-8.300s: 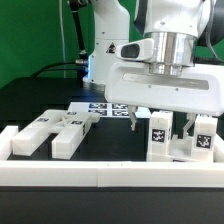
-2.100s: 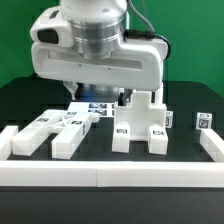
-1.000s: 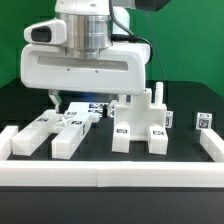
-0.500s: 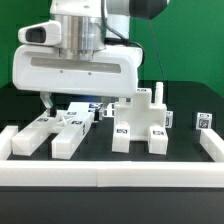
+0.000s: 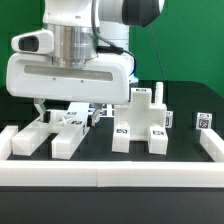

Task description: Assemble chair

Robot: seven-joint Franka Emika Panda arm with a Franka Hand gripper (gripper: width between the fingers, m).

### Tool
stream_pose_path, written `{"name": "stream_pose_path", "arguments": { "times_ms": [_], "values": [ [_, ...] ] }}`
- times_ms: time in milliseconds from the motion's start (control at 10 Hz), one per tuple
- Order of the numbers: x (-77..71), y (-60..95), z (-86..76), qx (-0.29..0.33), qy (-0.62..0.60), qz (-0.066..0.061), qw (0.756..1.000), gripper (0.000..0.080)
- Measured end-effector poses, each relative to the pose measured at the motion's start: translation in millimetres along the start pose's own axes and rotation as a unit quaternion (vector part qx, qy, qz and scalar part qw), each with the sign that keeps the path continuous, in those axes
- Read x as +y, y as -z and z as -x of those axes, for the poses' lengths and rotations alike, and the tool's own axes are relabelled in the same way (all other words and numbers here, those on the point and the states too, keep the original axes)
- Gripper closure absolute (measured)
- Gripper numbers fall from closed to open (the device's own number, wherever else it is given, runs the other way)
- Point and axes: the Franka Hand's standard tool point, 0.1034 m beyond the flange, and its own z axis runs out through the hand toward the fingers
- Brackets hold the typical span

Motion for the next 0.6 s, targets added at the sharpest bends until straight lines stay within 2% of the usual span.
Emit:
{"name": "stream_pose_path", "arguments": {
  "times_ms": [500,600],
  "values": [
    [1.0,-2.2,1.3,-0.002,-0.001,-0.001,1.000,0.0151],
    [7.2,-8.9,5.0,-0.009,-0.018,-0.011,1.000,0.0151]
  ]
}}
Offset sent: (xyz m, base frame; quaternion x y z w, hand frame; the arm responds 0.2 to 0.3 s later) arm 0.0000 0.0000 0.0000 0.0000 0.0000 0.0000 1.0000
